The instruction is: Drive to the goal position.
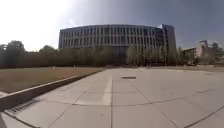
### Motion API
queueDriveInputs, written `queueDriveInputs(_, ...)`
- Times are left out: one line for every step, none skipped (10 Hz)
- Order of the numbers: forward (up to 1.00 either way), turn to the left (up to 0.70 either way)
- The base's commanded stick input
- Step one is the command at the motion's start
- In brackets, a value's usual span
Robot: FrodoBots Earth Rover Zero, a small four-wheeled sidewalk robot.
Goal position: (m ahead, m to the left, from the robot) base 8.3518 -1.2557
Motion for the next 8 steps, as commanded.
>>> queueDriveInputs(0.05,0.0)
queueDriveInputs(0.05,0.0)
queueDriveInputs(0.05,0.0)
queueDriveInputs(0.05,0.0)
queueDriveInputs(0.05,0.0)
queueDriveInputs(0.05,0.0)
queueDriveInputs(0.05,0.0)
queueDriveInputs(0.05,0.0)
